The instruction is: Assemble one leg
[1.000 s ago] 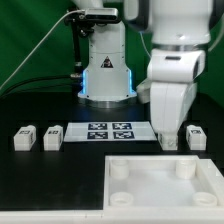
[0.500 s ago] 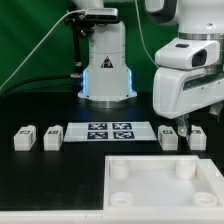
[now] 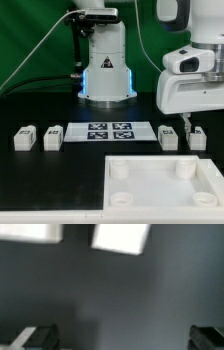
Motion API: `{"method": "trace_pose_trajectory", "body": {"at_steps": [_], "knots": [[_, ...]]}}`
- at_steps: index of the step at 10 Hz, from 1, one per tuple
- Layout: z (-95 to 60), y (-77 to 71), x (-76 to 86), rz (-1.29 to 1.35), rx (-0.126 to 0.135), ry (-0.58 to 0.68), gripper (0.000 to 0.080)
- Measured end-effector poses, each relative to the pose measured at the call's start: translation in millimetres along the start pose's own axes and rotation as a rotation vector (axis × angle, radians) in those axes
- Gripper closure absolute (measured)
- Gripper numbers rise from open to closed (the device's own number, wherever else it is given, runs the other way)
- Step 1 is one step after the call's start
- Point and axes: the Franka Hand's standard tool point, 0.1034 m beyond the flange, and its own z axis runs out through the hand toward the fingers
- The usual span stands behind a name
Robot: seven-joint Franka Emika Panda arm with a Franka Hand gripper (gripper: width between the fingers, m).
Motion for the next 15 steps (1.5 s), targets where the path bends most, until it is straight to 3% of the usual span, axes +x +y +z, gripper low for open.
{"method": "trace_pose_trajectory", "body": {"at_steps": [4,6,7,10,12,13,15], "knots": [[0.1,4.9,-4.4,-0.006,-0.019,-0.087,0.0151],[5.6,8.4,-21.5,0.084,-0.03,-0.298,0.0151],[9.2,8.5,-29.9,0.084,-0.052,-0.406,0.0151],[12.8,6.0,-33.4,0.09,-0.067,-0.636,0.0151],[13.5,12.3,-36.8,0.091,-0.082,-0.819,0.0151],[19.8,10.4,-31.2,0.097,-0.078,-0.821,0.0151],[29.5,3.9,-40.4,0.099,-0.09,-0.824,0.0151]]}}
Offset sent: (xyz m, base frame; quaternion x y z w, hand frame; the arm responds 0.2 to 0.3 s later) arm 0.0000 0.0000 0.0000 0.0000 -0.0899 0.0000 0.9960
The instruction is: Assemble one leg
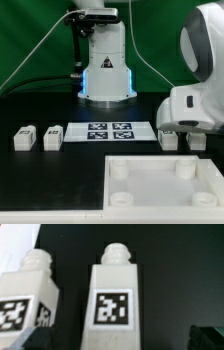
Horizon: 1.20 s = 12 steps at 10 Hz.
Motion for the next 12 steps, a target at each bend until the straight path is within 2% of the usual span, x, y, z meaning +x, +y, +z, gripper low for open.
{"method": "trace_pose_trajectory", "body": {"at_steps": [3,6,8,9,10,12], "knots": [[14.3,-8.5,-0.7,0.011,-0.015,0.0,0.0151],[15.2,-8.2,-0.4,0.01,-0.016,0.002,0.0151],[15.2,-8.1,-0.4,0.01,-0.016,0.002,0.0402],[15.0,-8.2,-0.5,0.01,-0.016,0.002,0.0402],[15.0,-8.2,-0.4,0.01,-0.016,0.002,0.0509],[15.0,-8.2,-0.4,0.01,-0.016,0.002,0.0509]]}}
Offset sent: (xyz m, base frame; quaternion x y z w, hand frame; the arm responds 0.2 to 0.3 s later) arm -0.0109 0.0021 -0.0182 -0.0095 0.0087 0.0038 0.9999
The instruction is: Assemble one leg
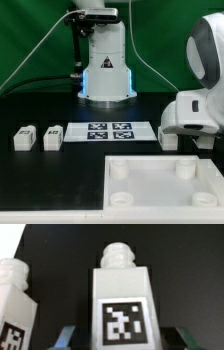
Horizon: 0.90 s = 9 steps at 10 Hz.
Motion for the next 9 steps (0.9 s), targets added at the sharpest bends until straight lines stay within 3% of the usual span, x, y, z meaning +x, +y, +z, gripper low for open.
{"method": "trace_pose_trajectory", "body": {"at_steps": [7,9], "knots": [[-5.4,0.9,0.3,-0.012,0.003,0.024,0.0508],[-49.0,25.9,-8.6,-0.059,0.015,0.051,0.0508]]}}
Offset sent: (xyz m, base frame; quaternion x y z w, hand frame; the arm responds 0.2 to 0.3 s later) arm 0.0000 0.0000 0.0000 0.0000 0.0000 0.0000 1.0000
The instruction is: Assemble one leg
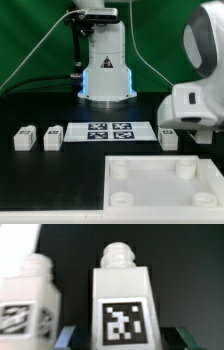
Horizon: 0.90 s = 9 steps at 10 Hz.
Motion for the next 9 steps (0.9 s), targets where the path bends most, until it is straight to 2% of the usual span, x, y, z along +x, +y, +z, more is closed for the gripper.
{"method": "trace_pose_trajectory", "body": {"at_steps": [2,3,4,5,6,8,9], "knots": [[-58.4,25.8,-10.4,-0.019,0.034,0.236,0.0508],[-81.5,36.6,-19.1,-0.008,0.05,0.336,0.0508],[-108.2,41.2,-24.3,0.001,0.064,0.428,0.0508],[-124.5,37.9,-23.5,-0.002,0.075,0.554,0.0508],[-119.1,36.3,-22.9,-0.005,0.081,0.631,0.0508],[-122.7,32.4,-20.3,-0.004,0.108,0.839,0.0508],[-125.8,34.8,-15.3,-0.021,0.103,0.92,0.0508]]}}
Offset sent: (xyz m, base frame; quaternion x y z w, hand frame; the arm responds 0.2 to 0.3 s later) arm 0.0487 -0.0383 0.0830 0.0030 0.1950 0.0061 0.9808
